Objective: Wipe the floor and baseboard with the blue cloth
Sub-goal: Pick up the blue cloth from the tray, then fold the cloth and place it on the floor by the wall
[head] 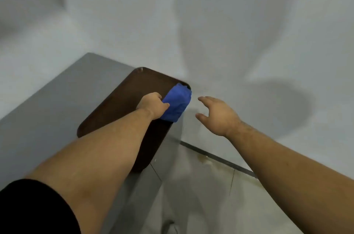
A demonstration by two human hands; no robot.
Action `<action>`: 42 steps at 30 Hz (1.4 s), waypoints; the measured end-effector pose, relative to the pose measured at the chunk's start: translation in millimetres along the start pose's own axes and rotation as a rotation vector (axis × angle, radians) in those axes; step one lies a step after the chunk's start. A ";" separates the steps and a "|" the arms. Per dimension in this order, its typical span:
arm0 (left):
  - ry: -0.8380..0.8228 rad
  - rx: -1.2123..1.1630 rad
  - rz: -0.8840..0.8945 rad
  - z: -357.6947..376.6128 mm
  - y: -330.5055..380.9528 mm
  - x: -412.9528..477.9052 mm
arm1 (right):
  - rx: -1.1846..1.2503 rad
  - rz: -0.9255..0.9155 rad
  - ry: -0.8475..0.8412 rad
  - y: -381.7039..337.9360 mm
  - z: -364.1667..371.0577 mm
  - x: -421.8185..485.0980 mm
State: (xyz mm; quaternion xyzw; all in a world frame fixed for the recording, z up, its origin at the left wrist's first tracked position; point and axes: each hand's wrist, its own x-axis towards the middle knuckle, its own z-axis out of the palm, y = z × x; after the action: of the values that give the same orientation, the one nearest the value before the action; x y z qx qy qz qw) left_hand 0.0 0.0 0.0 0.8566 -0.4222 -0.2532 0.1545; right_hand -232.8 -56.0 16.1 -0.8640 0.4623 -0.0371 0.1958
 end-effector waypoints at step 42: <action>-0.175 -0.379 0.045 374.0 -5.8 29.8 | 0.746 0.361 -0.008 249.9 277.7 -17.7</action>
State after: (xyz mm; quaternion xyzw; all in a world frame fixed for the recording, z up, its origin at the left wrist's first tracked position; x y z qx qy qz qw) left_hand -192.0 -39.5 -320.0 0.7774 -0.3978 -0.3981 0.2810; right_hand -370.8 -81.1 -330.5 -0.6389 0.5606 -0.1637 0.5007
